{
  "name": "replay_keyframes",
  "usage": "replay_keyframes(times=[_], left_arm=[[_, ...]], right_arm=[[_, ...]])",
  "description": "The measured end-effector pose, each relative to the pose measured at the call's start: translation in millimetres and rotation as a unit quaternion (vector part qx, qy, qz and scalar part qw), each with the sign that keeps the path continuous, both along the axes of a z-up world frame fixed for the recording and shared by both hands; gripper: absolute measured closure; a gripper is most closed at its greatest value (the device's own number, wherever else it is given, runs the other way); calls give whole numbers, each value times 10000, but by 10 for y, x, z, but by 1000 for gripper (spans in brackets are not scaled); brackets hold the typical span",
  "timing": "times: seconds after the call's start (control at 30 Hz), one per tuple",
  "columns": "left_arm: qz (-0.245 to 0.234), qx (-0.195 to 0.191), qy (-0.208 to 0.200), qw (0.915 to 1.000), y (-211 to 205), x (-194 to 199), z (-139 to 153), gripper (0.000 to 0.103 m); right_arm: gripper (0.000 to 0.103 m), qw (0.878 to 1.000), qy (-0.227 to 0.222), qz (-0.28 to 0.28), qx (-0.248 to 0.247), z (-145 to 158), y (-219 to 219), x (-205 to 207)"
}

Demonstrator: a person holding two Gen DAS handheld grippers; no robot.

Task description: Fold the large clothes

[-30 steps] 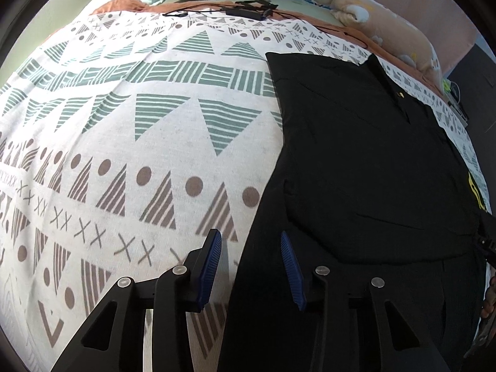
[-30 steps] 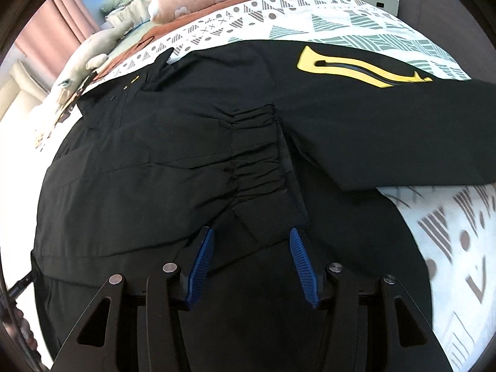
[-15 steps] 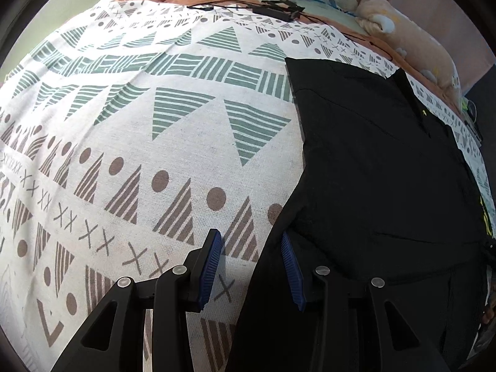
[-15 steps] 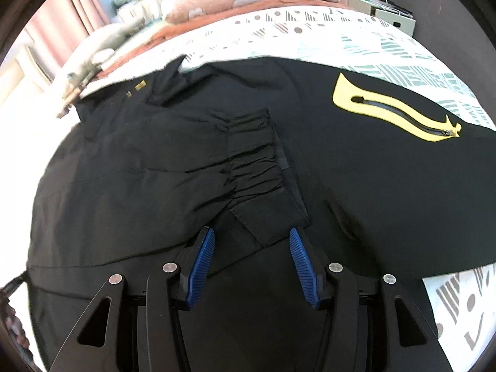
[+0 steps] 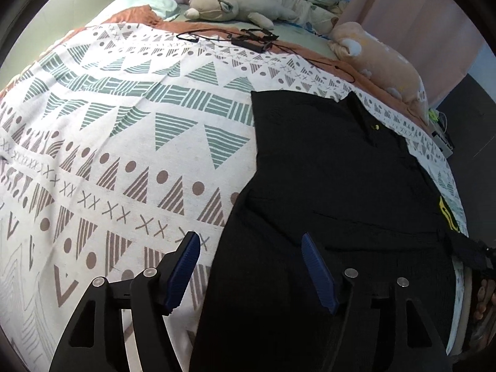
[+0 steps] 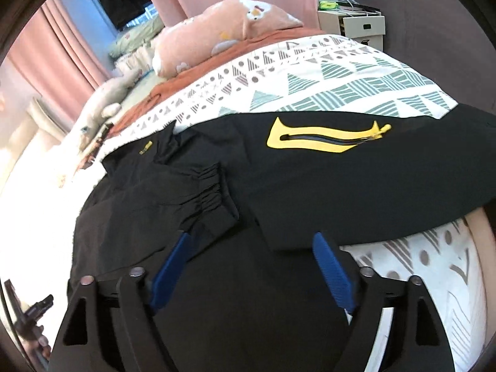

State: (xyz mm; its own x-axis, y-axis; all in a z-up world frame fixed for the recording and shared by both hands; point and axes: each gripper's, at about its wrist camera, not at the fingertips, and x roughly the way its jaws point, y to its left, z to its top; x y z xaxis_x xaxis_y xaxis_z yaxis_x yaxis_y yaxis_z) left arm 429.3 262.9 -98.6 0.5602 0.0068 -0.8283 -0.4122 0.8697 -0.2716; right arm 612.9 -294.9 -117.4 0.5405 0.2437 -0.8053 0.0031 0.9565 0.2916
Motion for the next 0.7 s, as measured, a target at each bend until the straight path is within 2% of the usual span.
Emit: replay_keyframes(times=[0.07, 0.23, 0.33, 0.5, 0.63, 0.7], left_arm=[[42, -72, -117, 9999, -61, -86, 112, 26], [-76, 103, -533, 9985, -311, -402, 395, 8], [-188, 185, -572, 9980, -418, -536, 510, 7], [-305, 362, -696, 9965, -580, -729, 702, 7], [-429, 841, -812, 9922, -796, -849, 880, 7], [-536, 919, -907, 9902, -890, -887, 955, 7]], right_arm=[[5, 9999, -117, 30, 99, 62, -53, -71], [5, 9996, -271, 113, -5, 187, -164, -284], [5, 9992, -366, 120, -51, 281, -238, -411], [5, 9962, -789, -45, -354, 503, -376, -659], [5, 9945, -953, -154, -394, 613, -537, -800], [5, 9933, -1061, -219, -392, 677, -637, -883]])
